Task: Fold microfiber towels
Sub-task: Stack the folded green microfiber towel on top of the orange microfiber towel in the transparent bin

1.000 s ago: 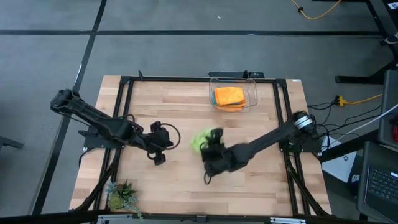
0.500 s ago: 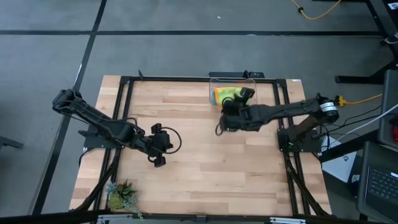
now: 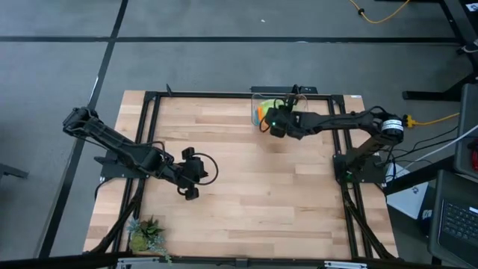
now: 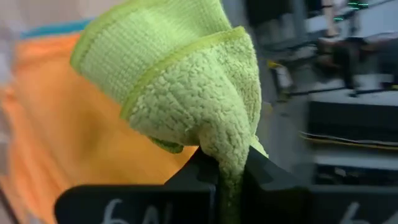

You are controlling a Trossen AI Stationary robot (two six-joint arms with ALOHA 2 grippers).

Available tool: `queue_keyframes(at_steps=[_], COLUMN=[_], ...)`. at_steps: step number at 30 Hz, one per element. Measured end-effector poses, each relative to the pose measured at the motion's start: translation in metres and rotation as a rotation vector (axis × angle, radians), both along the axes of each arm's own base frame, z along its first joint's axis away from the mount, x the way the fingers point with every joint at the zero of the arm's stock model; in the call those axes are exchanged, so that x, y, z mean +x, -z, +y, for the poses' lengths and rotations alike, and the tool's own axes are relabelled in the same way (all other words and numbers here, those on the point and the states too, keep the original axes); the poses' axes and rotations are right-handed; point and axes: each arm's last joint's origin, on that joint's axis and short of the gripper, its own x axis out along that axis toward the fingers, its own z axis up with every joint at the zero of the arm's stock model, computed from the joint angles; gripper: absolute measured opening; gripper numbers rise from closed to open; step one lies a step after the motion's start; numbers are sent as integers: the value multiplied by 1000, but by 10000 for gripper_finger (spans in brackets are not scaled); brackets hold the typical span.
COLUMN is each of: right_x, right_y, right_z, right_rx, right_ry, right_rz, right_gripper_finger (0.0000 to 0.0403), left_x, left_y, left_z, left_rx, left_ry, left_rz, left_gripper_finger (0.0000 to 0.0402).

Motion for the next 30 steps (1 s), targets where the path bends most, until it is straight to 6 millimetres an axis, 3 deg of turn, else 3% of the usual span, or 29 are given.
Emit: queue_keyframes(at_steps=[8,19,24,30], right_x=[-4,-3,1,9], right_y=[5,8,-5,-40], right_z=[-16,-13,-6,10], right_rx=[62,161,181,235], right_ry=[-4,-68,-55,-16], right_rz=[-58,-67,-36,-49], right_gripper_finger=[28,184,226,231], left_x=[0,0,0,0], left_y=[0,0,0,0], left_z=[0,0,0,0], left_rx=[3,3,3,3], left_ry=[-2,-3,-3,-2], left_rz=[-1,-1,-1,-1], left_gripper_finger=[18,18,18,18])
